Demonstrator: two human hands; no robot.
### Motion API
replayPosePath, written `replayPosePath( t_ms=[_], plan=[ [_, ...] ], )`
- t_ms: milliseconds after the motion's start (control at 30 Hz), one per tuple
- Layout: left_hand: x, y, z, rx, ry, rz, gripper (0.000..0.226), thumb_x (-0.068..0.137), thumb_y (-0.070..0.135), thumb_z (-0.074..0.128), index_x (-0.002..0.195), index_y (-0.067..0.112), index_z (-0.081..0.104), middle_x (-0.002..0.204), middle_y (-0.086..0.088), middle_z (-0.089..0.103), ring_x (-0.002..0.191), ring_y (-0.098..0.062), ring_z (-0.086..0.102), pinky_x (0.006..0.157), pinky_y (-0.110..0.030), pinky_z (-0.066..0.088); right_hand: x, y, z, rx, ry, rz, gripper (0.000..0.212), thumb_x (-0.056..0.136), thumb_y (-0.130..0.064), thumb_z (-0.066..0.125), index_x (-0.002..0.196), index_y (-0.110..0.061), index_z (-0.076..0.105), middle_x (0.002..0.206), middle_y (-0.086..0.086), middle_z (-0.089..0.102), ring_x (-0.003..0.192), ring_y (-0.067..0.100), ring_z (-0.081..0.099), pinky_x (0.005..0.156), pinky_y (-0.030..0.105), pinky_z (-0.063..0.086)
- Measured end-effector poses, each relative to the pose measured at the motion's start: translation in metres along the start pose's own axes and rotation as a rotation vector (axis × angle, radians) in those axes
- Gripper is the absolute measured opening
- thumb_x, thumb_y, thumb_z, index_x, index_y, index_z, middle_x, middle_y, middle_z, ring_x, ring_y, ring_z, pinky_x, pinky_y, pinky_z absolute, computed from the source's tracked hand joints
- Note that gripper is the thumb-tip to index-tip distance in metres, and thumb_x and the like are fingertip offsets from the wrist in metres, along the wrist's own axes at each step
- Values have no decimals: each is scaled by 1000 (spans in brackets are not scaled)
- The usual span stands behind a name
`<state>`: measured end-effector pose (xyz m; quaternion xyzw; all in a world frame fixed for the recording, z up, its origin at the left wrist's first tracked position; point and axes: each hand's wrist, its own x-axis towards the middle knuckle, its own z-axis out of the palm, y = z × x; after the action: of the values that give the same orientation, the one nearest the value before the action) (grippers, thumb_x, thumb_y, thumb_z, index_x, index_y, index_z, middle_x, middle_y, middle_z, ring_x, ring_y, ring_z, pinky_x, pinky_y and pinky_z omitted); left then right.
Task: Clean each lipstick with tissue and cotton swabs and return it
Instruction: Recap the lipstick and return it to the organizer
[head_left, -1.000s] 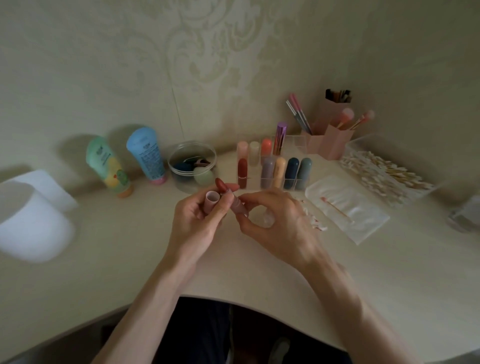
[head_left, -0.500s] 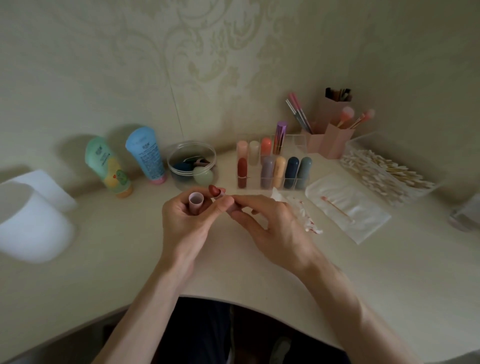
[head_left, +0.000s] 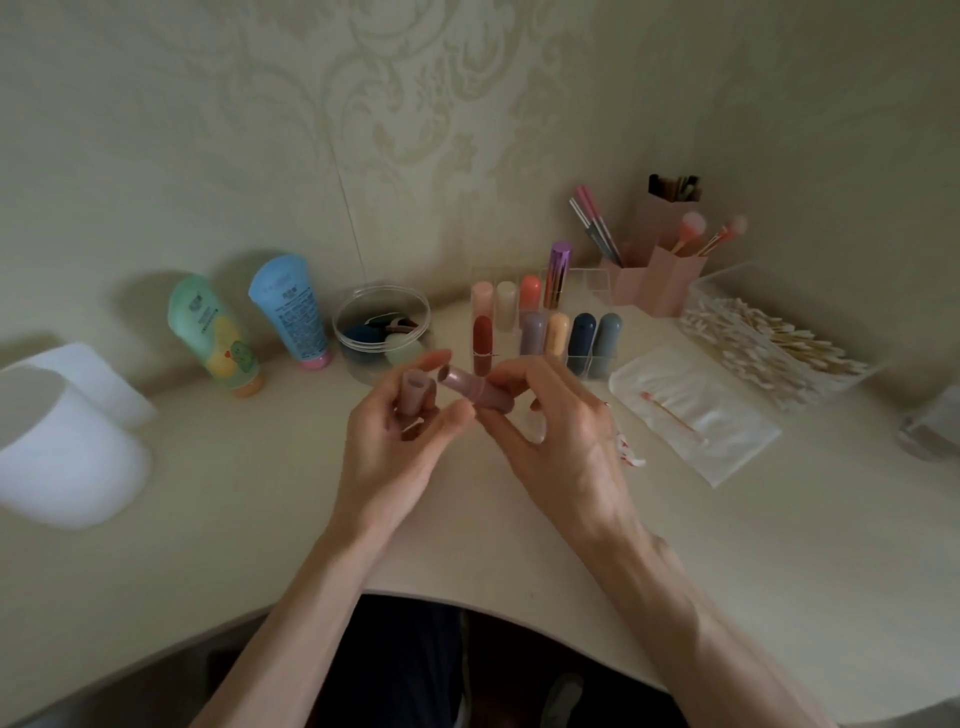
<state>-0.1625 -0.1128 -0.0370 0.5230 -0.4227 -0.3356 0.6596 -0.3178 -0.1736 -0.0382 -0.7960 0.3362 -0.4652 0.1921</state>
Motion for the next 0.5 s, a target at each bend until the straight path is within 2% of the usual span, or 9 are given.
replayPosePath(
  t_ms=[67,100,167,267,400,500],
  plan=[
    [0,-2,2,18,-70,18,59,98,41,61,149,13,51,90,2,50,81,-10,50,71,-18,44,2,6,-5,-2,31,35,25,89,-19,84,109,-17,71,104,-10,68,92,8,67,74,32,55],
    [-1,-3,2,41,-103,56,53,104,32,53,154,17,46,93,5,51,80,-14,47,70,-20,43,3,7,-7,-8,44,41,25,88,-18,84,110,-18,72,105,-11,68,92,7,67,74,32,55],
    [-1,-5,1,86,-110,120,49,106,17,48,155,20,44,100,-3,58,77,-16,47,69,-21,44,4,9,-9,-21,60,32,26,87,-16,85,110,-18,74,105,-11,68,92,6,67,75,30,55],
    [-1,-1,1,66,-52,99,50,99,13,59,148,21,52,109,-11,66,68,-14,53,68,-22,50,4,10,-9,-36,75,-16,25,86,-12,86,109,-16,76,104,-8,69,92,7,68,76,29,56],
    [-1,0,-2,72,14,67,30,89,18,74,116,9,66,106,-10,72,66,-20,64,69,-29,55,5,17,-7,-92,101,-71,25,88,-11,85,112,-15,78,108,-1,69,96,20,69,78,39,58],
    [-2,-1,0,97,37,55,29,85,22,77,110,9,69,99,-6,75,68,-21,69,66,-22,53,3,16,-4,-50,58,-81,25,90,-15,84,115,-15,79,112,-1,70,100,18,70,79,38,57]
  ],
)
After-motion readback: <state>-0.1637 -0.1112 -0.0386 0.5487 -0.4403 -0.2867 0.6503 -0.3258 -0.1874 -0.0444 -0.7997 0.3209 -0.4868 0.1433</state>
